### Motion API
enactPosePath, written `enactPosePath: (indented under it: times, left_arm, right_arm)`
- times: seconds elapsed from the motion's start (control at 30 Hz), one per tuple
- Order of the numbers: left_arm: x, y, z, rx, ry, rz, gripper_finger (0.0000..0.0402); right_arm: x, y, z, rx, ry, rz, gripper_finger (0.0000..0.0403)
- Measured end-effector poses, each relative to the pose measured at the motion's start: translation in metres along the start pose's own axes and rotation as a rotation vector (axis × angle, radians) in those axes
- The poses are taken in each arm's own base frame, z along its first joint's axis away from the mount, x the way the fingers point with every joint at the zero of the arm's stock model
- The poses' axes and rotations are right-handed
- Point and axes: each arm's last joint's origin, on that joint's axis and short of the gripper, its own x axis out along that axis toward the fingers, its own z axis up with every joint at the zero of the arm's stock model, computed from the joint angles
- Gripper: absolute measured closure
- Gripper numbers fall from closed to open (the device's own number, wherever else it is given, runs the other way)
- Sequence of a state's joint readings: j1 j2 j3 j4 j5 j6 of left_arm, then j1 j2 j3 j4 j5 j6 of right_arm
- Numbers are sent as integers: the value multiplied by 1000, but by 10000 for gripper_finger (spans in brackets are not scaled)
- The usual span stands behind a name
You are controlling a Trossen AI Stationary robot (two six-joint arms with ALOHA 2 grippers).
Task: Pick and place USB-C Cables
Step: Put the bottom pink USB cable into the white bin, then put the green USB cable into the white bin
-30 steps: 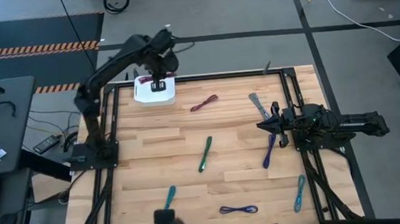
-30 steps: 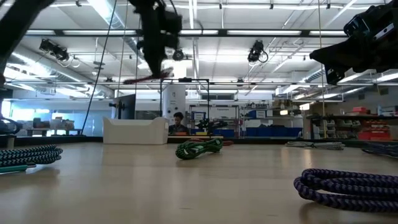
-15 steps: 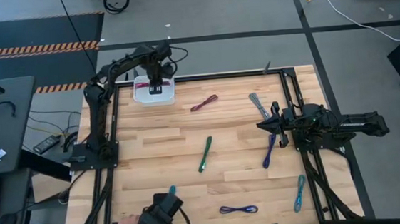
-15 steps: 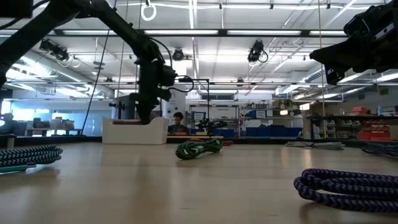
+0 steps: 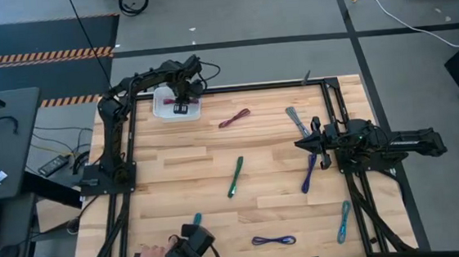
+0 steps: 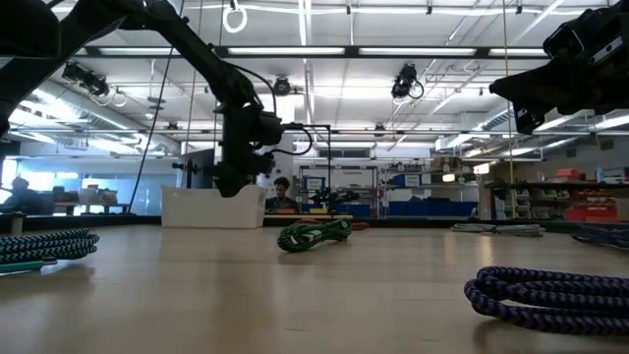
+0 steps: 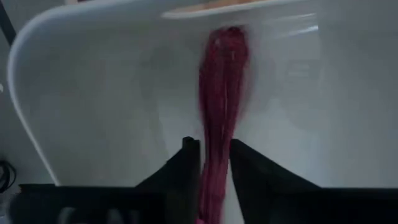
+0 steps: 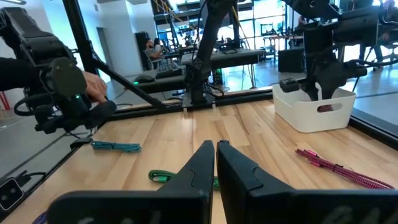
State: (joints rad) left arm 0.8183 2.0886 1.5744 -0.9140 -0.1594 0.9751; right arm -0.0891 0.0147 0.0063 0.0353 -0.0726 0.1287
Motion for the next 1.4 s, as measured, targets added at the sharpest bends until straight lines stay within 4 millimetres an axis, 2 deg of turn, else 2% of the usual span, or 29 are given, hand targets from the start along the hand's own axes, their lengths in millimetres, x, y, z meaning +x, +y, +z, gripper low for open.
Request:
enactPosePath:
  times: [0.13, 0.23, 0.33, 0.43, 0.53, 0.6, 0.7, 0.8, 0.87, 0.93, 1.0, 1.2, 1.3, 1.4]
  left_arm:
    - [-6, -1, 1, -43, 29, -12, 239]
    - [-26, 3, 5, -100, 64, 2, 198]
    - [-59, 9, 10, -205, 87, 29, 171]
    - [-96, 12, 16, -373, 61, 58, 162]
    - [-137, 1, 23, -513, -23, 57, 165]
    - [-164, -17, 30, -555, -97, 63, 176]
    - [-200, -55, 40, -580, -199, 75, 197]
    - [-230, -106, 49, -591, -307, 66, 218]
    - [-241, -144, 55, -574, -393, 57, 231]
    - [-242, -182, 63, -575, -485, 51, 243]
    - [-234, -220, 69, -589, -566, 41, 254]
    - [-185, -313, 91, -688, -853, -134, 275]
    - [-160, -339, 104, -739, -1020, -210, 275]
    - [-137, -346, 110, -785, -1043, -227, 256]
  right_arm:
    - [0, 0, 0, 0, 0, -1, 380]
    - [0, 0, 0, 0, 0, -1, 380]
    - [0, 0, 0, 0, 0, 0, 380]
    - [0, 0, 0, 0, 0, 0, 380]
    - [0, 0, 0, 0, 0, 0, 380]
    - [0, 0, 0, 0, 0, 0, 380]
    - [0, 0, 0, 0, 0, 0, 380]
    - [0, 0, 0, 0, 0, 0, 380]
    - [0, 0, 0, 0, 0, 0, 380]
    - [0, 0, 0, 0, 0, 0, 380]
    - [0, 0, 0, 0, 0, 0, 380]
    - [0, 0, 0, 0, 0, 0, 380]
    - [0, 0, 0, 0, 0, 0, 380]
    - [0, 0, 0, 0, 0, -1, 380]
